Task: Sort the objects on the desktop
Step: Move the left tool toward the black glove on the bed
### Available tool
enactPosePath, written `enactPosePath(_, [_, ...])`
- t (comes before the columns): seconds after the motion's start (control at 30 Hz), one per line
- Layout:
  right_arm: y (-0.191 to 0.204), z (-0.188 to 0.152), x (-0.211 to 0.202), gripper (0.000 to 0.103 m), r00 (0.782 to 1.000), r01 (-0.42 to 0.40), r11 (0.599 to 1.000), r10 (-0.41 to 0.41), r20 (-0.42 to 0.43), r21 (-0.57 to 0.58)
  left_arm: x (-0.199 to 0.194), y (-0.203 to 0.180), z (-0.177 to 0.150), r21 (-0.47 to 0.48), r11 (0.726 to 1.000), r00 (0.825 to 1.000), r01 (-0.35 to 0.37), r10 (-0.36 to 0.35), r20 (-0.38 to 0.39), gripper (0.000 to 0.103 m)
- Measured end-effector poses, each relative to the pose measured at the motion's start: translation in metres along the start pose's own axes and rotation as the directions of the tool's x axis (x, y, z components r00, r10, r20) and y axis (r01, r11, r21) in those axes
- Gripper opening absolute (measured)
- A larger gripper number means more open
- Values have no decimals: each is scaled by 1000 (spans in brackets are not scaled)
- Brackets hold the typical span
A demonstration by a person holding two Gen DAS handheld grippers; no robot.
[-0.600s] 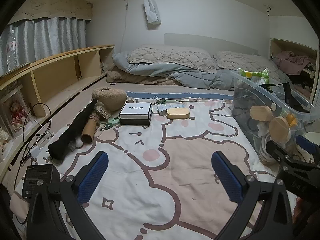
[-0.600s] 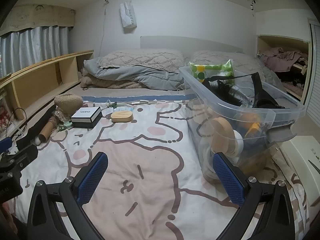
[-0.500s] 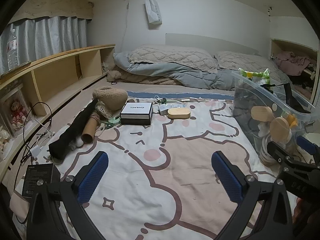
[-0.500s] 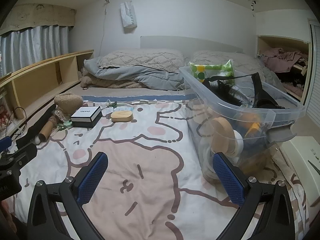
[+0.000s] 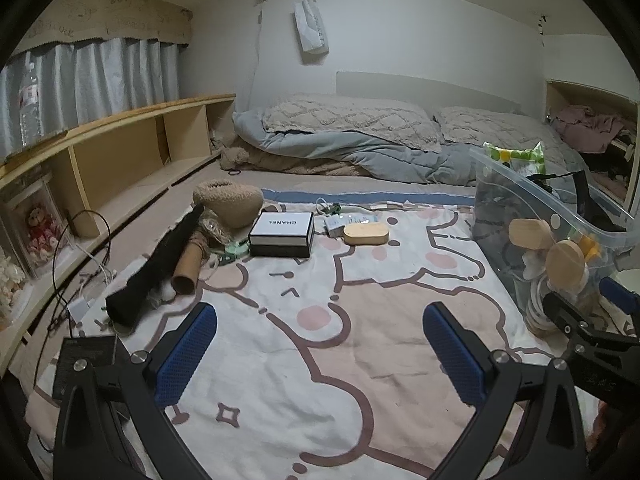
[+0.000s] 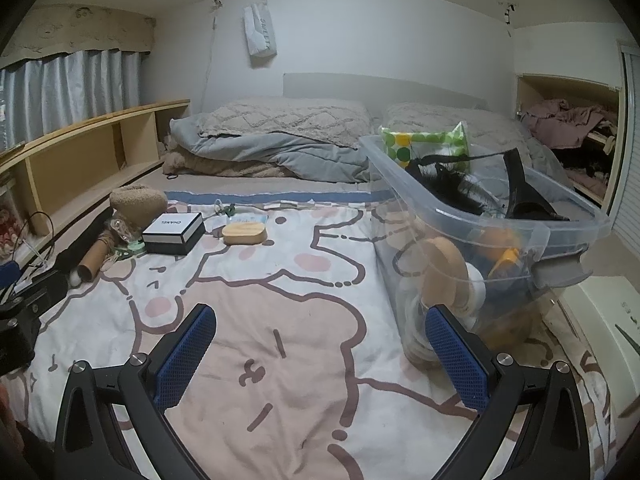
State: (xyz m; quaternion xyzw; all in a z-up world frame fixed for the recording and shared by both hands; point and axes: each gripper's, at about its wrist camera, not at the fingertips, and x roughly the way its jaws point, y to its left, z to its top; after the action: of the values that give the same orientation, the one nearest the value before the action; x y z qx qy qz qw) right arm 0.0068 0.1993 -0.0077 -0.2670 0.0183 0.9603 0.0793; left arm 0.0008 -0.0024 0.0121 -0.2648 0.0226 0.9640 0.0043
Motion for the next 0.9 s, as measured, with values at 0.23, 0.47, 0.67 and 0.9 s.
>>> enactPosePath(0.23, [-2,15,-1,103,999,-19,1000,19,29,-1,6,16,23,4,999,997,-54,54,48,103])
enactPosePath(0.47, [6,32,7,103,997,-49,999,51,62,-23,19,35,50,-30,996,993,-87,89,74,103])
enactPosePath(0.67, [26,39,22,103,994,-96,993,99,47,-68,45,70,71,-90,990,991,-111,117,64,103])
enactPosePath(0.9, [54,35,44,103,989,-149,981,151,6,-125,84,132,64,-214,949,972,-230,234,-9,103])
